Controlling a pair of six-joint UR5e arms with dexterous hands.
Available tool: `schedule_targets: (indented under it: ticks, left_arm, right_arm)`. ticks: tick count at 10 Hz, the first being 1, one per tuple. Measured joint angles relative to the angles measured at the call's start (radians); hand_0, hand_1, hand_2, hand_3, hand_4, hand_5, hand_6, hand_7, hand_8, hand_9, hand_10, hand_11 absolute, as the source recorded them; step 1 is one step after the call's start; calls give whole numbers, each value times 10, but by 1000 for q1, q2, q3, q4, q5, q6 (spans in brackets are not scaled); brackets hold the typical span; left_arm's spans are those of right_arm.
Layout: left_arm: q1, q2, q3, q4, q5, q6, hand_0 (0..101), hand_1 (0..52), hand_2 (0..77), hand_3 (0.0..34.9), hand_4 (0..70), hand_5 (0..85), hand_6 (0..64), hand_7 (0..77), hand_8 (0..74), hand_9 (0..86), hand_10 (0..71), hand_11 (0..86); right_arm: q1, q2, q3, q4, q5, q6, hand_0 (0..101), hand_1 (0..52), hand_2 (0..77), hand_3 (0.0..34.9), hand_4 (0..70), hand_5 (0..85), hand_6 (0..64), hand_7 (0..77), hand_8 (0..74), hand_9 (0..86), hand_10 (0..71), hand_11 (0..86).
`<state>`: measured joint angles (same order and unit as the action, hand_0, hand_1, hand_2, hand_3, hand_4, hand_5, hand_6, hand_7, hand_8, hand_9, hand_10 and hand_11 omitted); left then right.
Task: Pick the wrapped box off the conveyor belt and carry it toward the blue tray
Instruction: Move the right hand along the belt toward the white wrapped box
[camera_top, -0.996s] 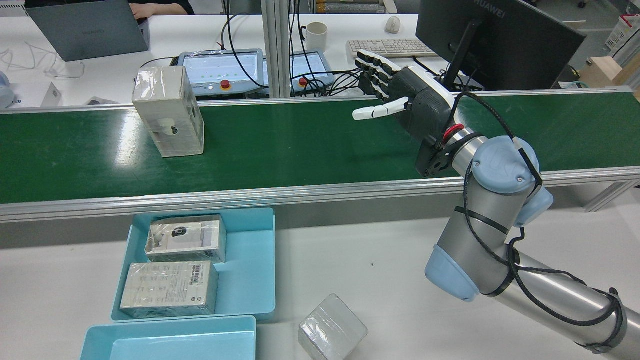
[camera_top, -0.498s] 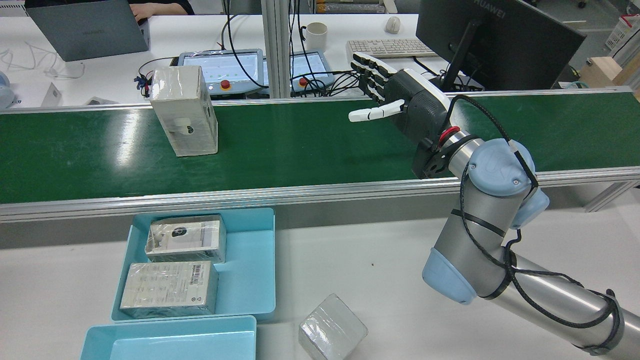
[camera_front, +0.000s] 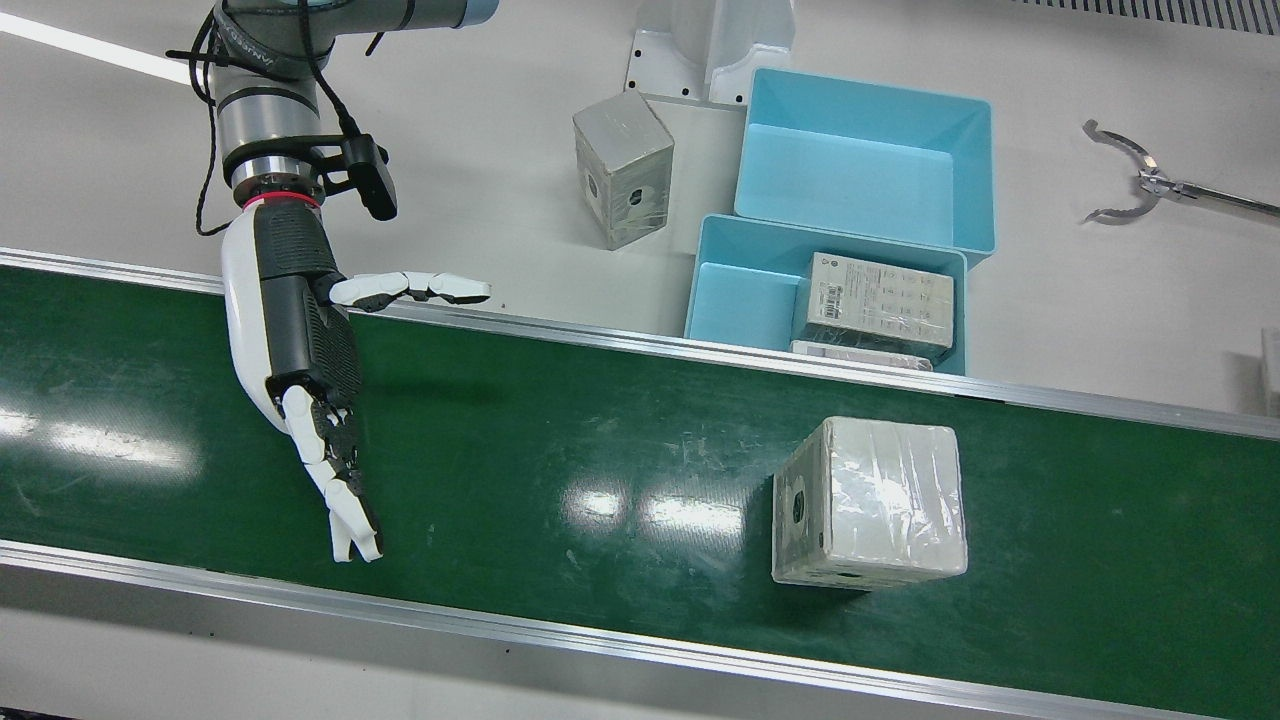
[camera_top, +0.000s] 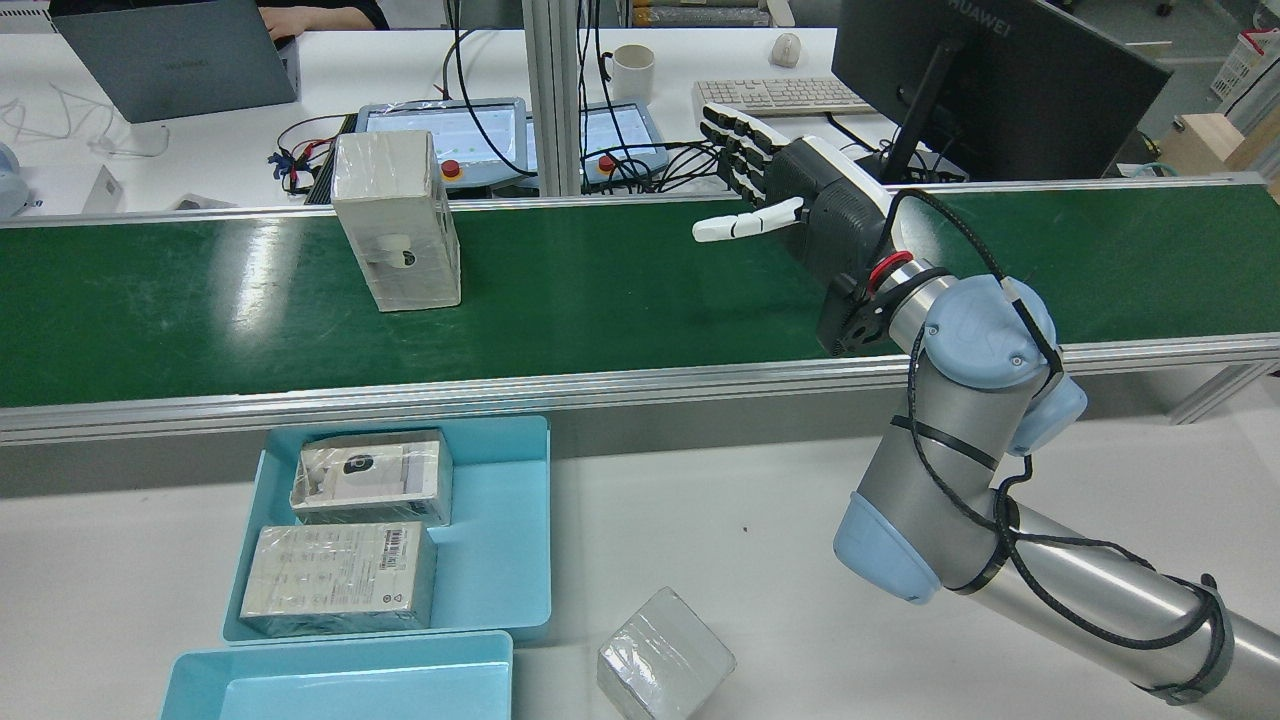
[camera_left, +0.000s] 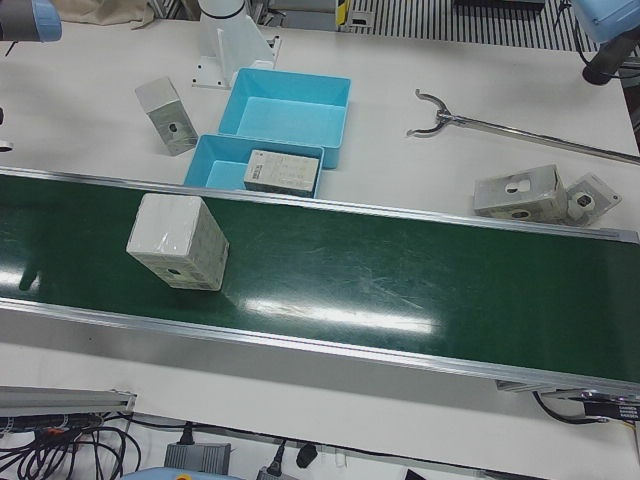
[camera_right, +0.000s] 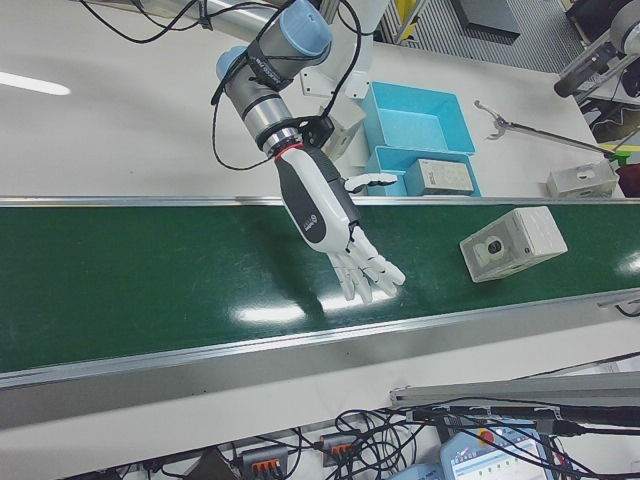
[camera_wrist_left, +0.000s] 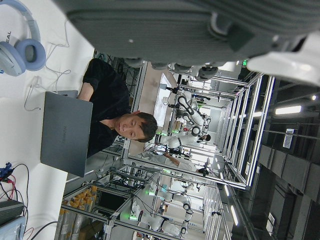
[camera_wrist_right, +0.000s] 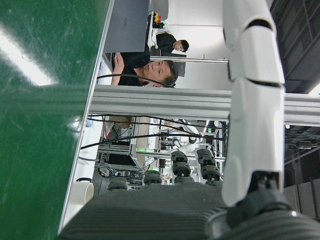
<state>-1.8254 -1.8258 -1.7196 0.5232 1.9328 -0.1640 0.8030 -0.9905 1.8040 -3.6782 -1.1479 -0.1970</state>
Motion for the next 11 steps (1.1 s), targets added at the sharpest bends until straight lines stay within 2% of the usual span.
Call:
schedule_targets:
  ticks: [3,6,7,8,9,11]
  left_arm:
    - [0,0,0,0,0,0,0,0,5,0,0,11,0,0,0,0,0,0]
    - [0,0,0,0,0,0,0,0,11,0,0,11,0,0,0,0,0,0]
    - [0,0,0,0,0,0,0,0,11,0,0,11,0,0,0,0,0,0]
    - [0,0,0,0,0,0,0,0,11,0,0,11,0,0,0,0,0,0]
    - [0,0,0,0,0,0,0,0,11,0,0,11,0,0,0,0,0,0]
    - [0,0,0,0,0,0,0,0,11,0,0,11,0,0,0,0,5,0]
  right_arm:
    - [-3,20,-25,2,1,-1,484,158,120,104,33,93,0,55,16,16,0,11]
    - [-7,52,-54,3,2,-4,484,158,109,106,33,93,0,33,16,16,0,11]
    - [-8,58,-65,9,2,-5,480,142,98,102,33,93,0,33,16,16,0,11]
    - [-9,62,-78,18,2,-6,480,142,93,102,33,93,0,33,16,16,0,11]
    - [-10,64,-93,28,2,-6,478,142,87,86,33,93,0,22,16,16,0,11]
    - [-14,67,-124,52,2,-5,480,142,87,88,33,93,0,27,16,16,0,11]
